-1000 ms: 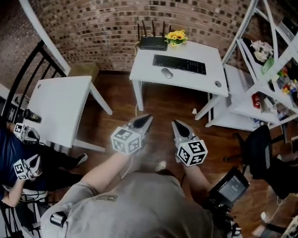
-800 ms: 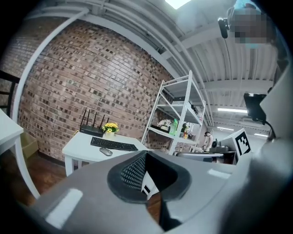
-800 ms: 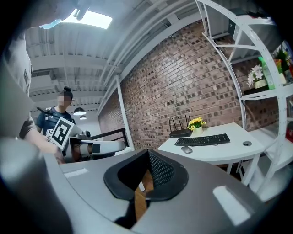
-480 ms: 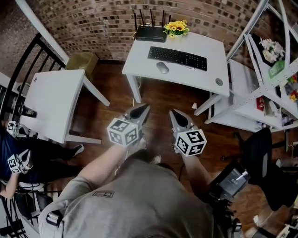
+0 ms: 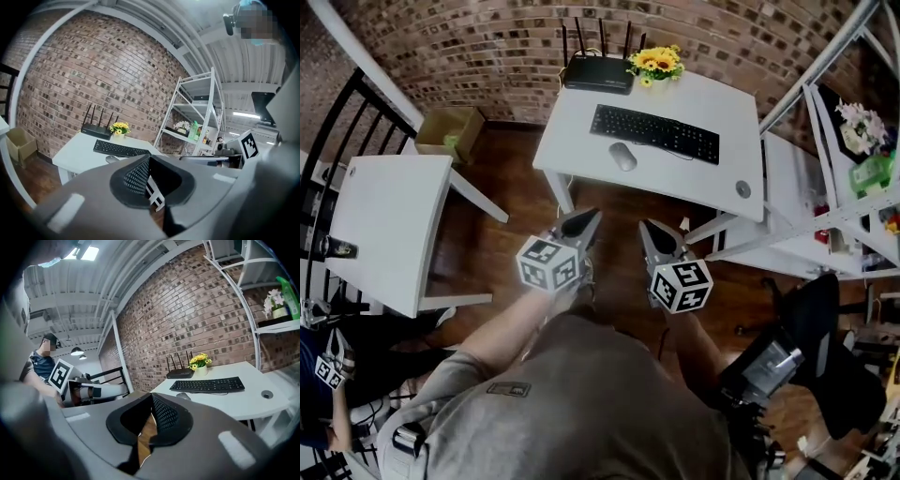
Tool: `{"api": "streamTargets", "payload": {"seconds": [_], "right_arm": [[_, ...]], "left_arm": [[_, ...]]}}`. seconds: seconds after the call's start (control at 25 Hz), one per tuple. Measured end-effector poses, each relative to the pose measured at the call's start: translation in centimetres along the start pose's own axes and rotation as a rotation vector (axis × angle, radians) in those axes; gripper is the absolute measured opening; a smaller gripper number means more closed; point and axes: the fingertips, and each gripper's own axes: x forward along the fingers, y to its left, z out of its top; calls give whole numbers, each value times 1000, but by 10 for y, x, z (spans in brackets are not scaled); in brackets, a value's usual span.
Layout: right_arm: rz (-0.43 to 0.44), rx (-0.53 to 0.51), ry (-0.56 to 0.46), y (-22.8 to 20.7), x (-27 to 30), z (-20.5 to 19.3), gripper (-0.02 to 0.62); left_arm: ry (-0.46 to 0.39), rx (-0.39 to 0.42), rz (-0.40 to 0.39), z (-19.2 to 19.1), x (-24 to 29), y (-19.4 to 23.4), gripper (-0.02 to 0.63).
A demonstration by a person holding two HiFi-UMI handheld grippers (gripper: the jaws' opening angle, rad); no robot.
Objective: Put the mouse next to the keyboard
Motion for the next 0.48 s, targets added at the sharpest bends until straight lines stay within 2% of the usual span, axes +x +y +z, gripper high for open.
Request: {"api": "streamTargets", "payload": {"seconds": [0.48], "right_arm": [[-88, -12, 103, -58, 115, 25, 11]], "left_arm": [[82, -40, -55, 28, 90, 96, -8]]}}
